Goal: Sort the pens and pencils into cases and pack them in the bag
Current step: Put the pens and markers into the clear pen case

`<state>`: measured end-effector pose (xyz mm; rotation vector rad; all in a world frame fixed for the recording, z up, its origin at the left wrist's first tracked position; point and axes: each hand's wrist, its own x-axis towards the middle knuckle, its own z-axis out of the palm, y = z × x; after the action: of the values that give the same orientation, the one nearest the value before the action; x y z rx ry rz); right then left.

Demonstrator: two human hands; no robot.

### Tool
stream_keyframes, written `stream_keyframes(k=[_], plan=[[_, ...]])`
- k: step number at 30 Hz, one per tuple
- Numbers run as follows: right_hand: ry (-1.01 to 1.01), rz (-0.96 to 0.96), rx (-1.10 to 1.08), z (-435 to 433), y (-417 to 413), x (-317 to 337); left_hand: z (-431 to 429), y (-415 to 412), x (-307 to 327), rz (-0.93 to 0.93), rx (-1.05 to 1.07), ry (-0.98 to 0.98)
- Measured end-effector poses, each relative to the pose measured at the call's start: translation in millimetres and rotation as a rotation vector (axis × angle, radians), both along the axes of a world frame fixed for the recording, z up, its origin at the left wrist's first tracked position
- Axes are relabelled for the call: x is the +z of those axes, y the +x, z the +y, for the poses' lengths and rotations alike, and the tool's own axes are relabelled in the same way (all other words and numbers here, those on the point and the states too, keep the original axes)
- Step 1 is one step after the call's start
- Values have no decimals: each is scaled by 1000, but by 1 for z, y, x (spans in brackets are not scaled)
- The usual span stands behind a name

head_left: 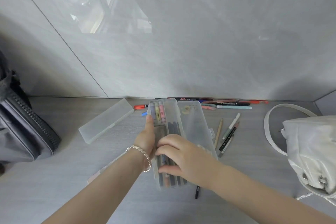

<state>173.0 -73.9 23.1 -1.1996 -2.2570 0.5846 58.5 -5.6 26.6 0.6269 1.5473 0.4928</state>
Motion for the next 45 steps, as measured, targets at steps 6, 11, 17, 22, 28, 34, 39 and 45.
stream_keyframes(k=[6,11,17,22,28,34,39,45], plan=[[114,-230,60,-10,2,-8,-3,5,1,171,-36,51],[-14,-21,11,0,15,3,-2,8,6,257,-84,131],[-336,139,-750,61,84,-30,12,3,5,258,-33,170],[-416,-382,-701,94,122,-80,16,6,5,275,-39,169],[-367,-743,-589,110,115,-93,21,5,4,269,-30,150],[-499,-575,-633,100,111,-94,17,-2,-2,234,14,139],[-462,-15,-798,73,86,-48,11,-2,-8,234,116,87],[-494,297,-503,23,20,23,3,4,-16,245,173,46]])
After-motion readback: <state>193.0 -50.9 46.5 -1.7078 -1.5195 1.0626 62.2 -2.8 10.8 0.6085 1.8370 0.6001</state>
